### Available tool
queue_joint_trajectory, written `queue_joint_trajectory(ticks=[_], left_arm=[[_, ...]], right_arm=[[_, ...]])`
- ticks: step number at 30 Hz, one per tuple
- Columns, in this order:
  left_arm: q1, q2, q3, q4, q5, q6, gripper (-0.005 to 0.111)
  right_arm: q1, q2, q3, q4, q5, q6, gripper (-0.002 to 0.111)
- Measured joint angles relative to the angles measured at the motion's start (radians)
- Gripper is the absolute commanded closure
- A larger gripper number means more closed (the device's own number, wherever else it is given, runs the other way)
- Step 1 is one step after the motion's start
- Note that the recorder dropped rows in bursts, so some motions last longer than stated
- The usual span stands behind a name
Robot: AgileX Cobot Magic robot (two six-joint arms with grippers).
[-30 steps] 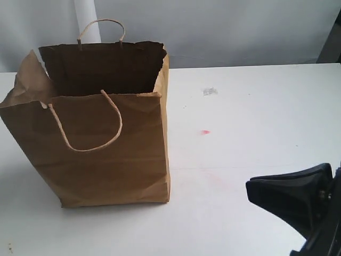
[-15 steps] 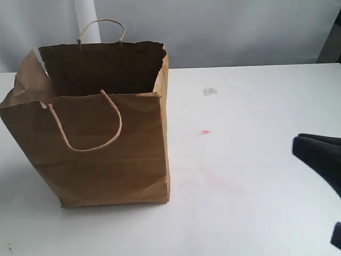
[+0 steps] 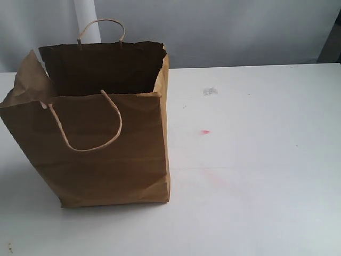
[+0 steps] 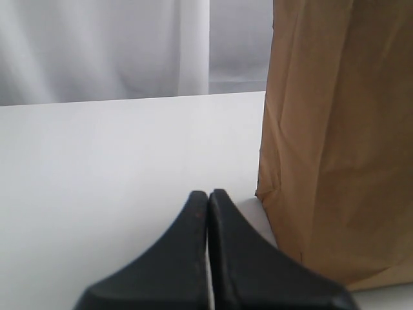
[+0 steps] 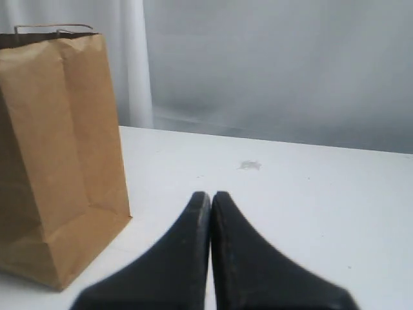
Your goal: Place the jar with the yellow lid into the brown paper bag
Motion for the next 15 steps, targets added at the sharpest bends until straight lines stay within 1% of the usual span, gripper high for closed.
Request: queue_joint_trajectory(ticks=[4,15], left_arm=[[0.000,0.000,0.000,0.000,0.000,0.000,0.106],[0.000,0.000,0.000,0.000,0.000,0.000,0.106]], right_arm=[[-0.011,-0.044,0.019,-0.002,0.020,-0.003,0.108],[-0.011,-0.051,0.019,-0.003,0.047,-0.003,0.108]])
